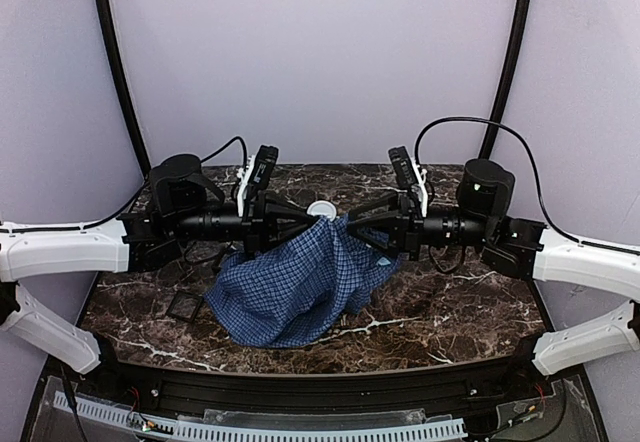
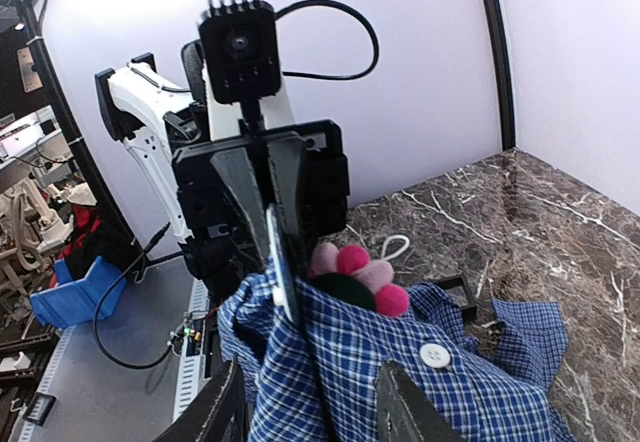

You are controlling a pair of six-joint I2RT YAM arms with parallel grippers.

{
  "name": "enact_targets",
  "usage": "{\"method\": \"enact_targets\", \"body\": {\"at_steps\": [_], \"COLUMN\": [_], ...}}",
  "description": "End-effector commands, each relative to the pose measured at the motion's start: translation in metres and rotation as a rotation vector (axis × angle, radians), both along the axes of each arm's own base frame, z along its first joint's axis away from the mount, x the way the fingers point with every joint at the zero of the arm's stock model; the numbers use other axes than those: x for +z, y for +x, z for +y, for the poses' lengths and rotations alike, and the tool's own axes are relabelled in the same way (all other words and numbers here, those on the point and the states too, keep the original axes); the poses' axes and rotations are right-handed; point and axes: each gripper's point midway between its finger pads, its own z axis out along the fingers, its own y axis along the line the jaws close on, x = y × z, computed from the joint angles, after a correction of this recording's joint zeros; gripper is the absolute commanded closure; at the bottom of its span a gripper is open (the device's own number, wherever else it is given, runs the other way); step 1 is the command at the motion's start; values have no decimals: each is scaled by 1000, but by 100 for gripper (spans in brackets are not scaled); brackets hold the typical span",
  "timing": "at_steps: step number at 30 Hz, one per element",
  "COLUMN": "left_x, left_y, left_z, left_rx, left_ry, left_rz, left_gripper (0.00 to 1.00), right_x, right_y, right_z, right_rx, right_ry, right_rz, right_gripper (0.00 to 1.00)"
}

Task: Remove the brooch from the garment
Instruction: Pass from the left arm to the right

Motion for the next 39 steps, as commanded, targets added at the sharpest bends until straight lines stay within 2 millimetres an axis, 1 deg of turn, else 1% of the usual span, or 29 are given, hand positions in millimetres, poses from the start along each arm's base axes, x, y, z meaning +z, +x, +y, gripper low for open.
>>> {"method": "enact_targets", "body": {"at_steps": [1,7,14,18,21,24,29,32,33,34,35,36,37,38,39], "left_x": [17,12,11,9,8,7,6,1,0,-3,-8,-7,-12,-9,-15], "left_y": [-6,-9,-9,-9,-9,-9,-9,-8,-7,-7,-3,-3,2,3,8], "left_z": [3,-2,-5,-6,-6,-7,-8,-9,-9,-9,-8,-6,-4,0,3], "left_rx": [-17,-52,-70,-74,-73,-75,-77,-77,-74,-69,-48,-34,0,21,59], "left_ry": [-59,-49,-48,-44,-40,-39,-33,-20,-15,1,22,28,50,51,73], "left_rz": [-16,-3,5,10,11,11,14,19,17,13,18,-4,-3,-30,-30], "left_gripper": [99,99,99,99,99,99,99,99,95,88,71,56,50,38,32], "right_x": [18,19,23,23,25,25,25,24,21,19,14,8,1,-8,-15], "right_y": [-12,-10,-11,-12,-14,-15,-16,-15,-11,-7,0,6,12,16,19], "right_z": [3,11,19,22,22,23,25,24,24,23,22,21,20,18,17], "right_rx": [40,54,81,99,108,119,125,118,96,70,31,-4,-35,-61,-80], "right_ry": [60,55,53,52,58,60,56,43,30,14,-12,-43,-74,-107,-136], "right_rz": [-55,-66,-79,-84,-91,-91,-95,-95,-92,-87,-78,-66,-55,-40,-26], "right_gripper": [57,67,76,78,81,87,100,100,100,100,100,100,100,100,100]}}
